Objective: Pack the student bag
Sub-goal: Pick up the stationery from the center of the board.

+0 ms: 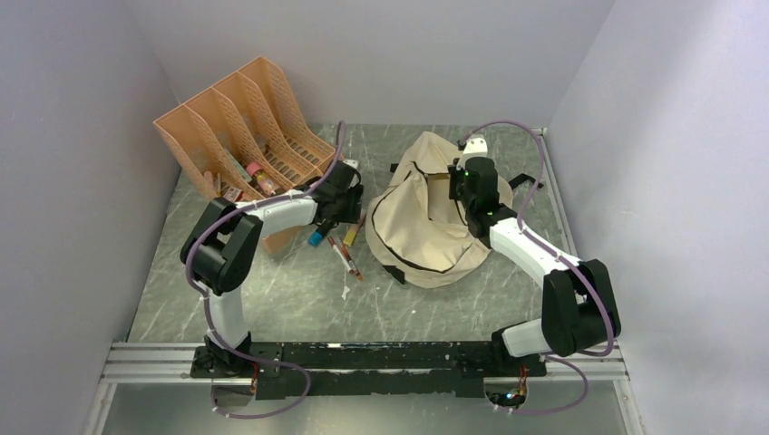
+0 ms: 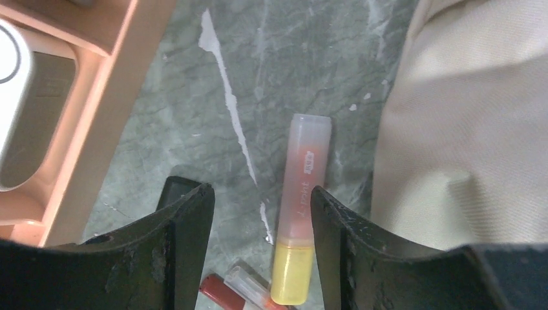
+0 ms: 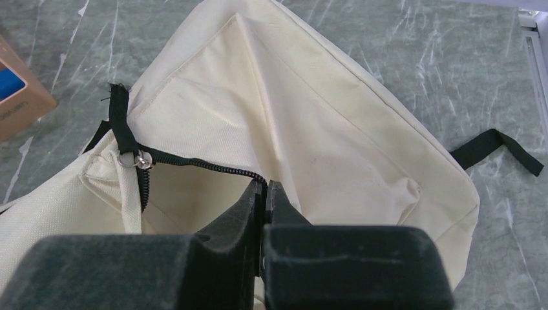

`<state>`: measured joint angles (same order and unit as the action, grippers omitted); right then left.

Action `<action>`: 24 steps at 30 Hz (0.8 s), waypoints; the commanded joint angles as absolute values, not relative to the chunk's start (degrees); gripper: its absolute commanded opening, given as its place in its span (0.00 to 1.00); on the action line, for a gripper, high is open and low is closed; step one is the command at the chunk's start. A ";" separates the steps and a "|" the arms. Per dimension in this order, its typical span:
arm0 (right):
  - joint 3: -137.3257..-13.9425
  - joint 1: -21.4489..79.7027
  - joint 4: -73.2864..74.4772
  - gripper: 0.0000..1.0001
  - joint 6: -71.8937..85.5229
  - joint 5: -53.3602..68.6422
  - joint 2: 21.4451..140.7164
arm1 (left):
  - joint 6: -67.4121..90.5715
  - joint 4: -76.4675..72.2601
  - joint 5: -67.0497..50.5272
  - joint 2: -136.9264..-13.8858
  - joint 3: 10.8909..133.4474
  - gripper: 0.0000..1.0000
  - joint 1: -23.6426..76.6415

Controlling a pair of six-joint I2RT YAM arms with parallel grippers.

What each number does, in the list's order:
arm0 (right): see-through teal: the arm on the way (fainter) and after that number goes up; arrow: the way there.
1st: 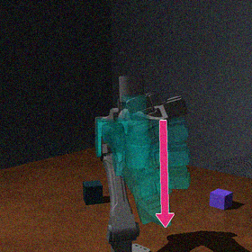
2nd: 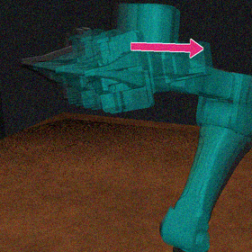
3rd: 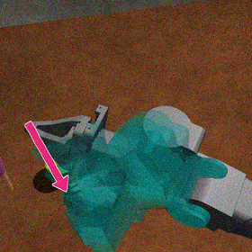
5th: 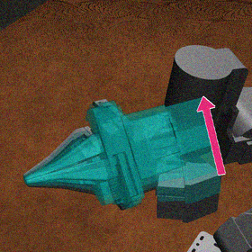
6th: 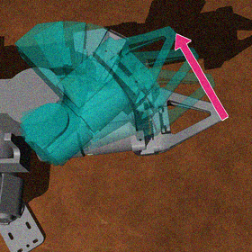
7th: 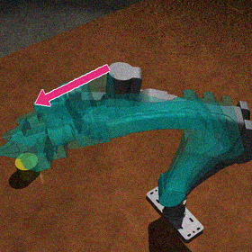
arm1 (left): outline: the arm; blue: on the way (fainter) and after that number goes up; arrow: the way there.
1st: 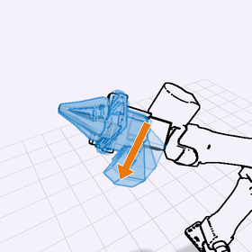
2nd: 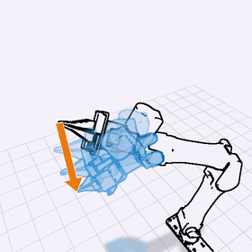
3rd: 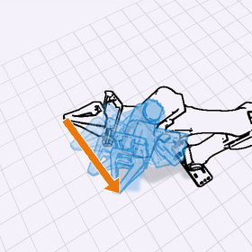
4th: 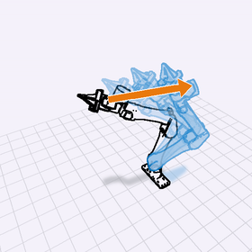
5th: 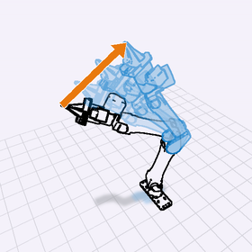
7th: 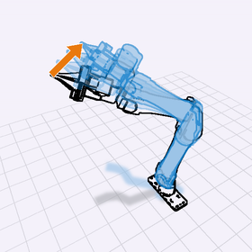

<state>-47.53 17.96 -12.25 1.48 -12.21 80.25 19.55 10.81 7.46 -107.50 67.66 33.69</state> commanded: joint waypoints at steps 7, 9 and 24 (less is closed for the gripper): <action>-46.41 17.20 -13.49 0.00 2.37 -12.75 78.48 | 17.98 11.96 8.17 -109.16 68.88 0.60 37.69; -46.32 17.20 -13.61 0.00 2.37 -12.61 78.51 | 18.16 12.31 8.87 -109.59 68.77 0.59 38.10; -46.68 17.14 -10.81 0.00 3.61 -12.67 77.11 | 20.01 14.79 11.51 -109.05 67.83 0.22 38.29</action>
